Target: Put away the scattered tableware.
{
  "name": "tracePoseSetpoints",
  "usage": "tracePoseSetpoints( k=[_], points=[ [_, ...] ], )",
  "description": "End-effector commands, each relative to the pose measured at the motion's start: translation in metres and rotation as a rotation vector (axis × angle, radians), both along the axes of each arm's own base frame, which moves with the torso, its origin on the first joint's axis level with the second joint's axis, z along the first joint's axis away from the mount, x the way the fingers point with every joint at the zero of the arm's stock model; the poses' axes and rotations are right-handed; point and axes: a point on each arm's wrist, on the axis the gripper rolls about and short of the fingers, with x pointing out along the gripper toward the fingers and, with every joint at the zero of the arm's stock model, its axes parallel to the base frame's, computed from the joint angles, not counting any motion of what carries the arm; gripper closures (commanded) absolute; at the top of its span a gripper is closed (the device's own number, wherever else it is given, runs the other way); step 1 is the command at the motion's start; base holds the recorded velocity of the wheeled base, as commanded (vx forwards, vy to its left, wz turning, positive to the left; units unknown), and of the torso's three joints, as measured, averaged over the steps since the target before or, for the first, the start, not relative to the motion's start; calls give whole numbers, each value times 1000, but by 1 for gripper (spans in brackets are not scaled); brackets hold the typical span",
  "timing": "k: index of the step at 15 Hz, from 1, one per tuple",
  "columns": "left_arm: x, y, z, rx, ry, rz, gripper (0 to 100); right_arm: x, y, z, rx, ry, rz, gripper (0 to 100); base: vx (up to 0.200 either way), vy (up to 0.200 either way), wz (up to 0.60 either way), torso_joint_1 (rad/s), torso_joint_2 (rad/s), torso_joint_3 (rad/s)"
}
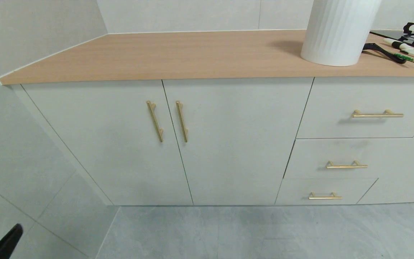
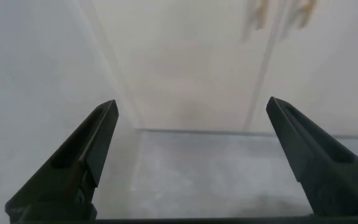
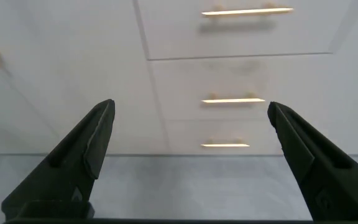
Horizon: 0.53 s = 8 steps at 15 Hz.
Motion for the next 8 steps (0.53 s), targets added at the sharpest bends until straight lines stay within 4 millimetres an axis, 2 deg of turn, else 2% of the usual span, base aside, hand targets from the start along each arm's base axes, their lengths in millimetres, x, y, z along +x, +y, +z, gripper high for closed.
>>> tracePoseSetpoints(
  k=[1,6,7,8],
  points=[
    [-60,15,-17,25,-181,99,0,-60,-14,-22,-42,-133,-85,0,0,0,0,0,0,0],
    [-61,11,-25,17,-170,218,0,-57,-10,-40,-41,-91,-216,0,0,0,0,0,0,0],
    [-68,8,-35,24,-205,280,0,-65,-7,-51,-43,-139,-272,0,0,0,0,0,0,0],
    [-68,7,-45,32,-188,282,0,-59,-7,-66,-48,-90,-263,0,0,0,0,0,0,0]
  ],
)
